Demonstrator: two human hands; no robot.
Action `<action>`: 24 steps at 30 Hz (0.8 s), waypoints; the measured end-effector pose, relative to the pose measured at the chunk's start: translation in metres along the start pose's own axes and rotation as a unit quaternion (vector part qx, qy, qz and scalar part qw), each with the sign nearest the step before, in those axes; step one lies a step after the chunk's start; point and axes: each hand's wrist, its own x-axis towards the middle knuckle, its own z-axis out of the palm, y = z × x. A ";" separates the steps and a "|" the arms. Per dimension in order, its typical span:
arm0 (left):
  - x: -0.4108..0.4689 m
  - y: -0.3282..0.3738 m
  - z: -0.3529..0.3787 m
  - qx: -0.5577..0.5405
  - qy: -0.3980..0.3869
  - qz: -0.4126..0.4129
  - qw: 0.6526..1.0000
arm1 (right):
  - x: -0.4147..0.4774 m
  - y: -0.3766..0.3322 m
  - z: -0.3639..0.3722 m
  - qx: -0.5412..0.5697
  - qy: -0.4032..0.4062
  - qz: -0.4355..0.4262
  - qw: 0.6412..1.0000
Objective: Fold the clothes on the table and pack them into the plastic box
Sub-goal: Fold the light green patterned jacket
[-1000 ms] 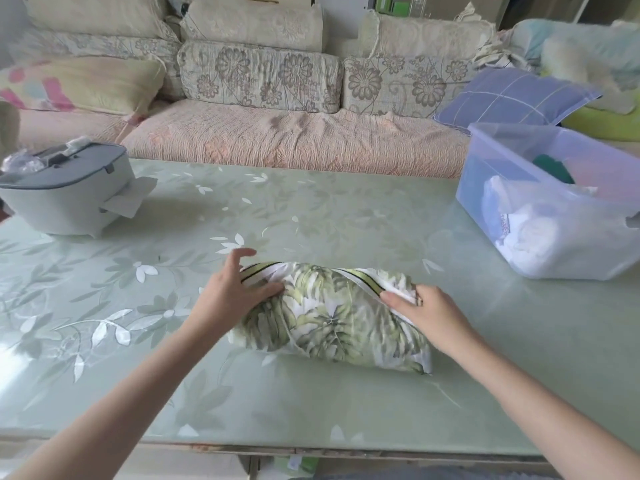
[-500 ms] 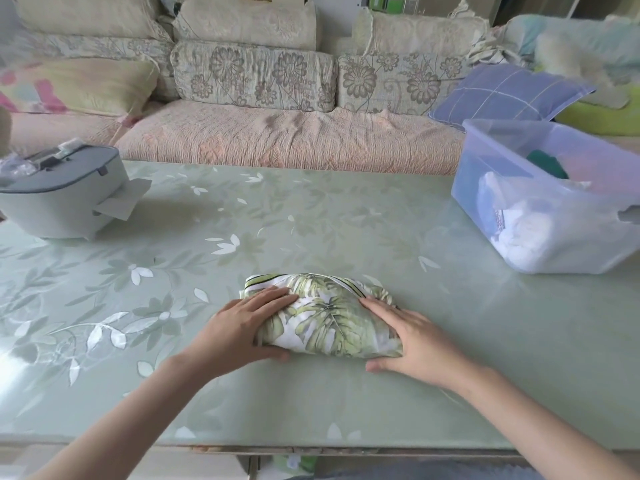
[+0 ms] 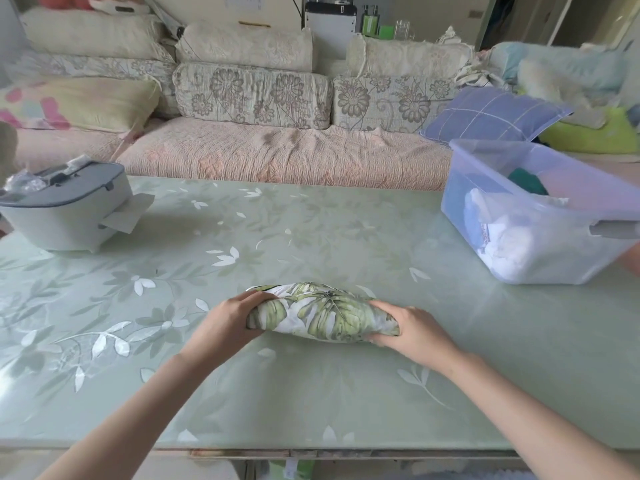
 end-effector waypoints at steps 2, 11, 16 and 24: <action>0.002 0.007 -0.004 -0.027 0.016 -0.053 0.998 | -0.001 -0.003 -0.007 0.072 -0.009 0.035 0.997; 0.009 0.046 -0.047 -0.095 0.013 -0.078 0.992 | -0.024 -0.016 -0.067 0.310 -0.065 0.050 0.947; 0.027 0.078 -0.068 -0.108 0.005 -0.049 0.993 | -0.030 -0.014 -0.109 0.303 -0.070 0.062 0.948; 0.120 0.107 -0.041 -0.050 0.040 -0.050 0.997 | 0.025 0.030 -0.166 0.235 -0.013 0.072 0.969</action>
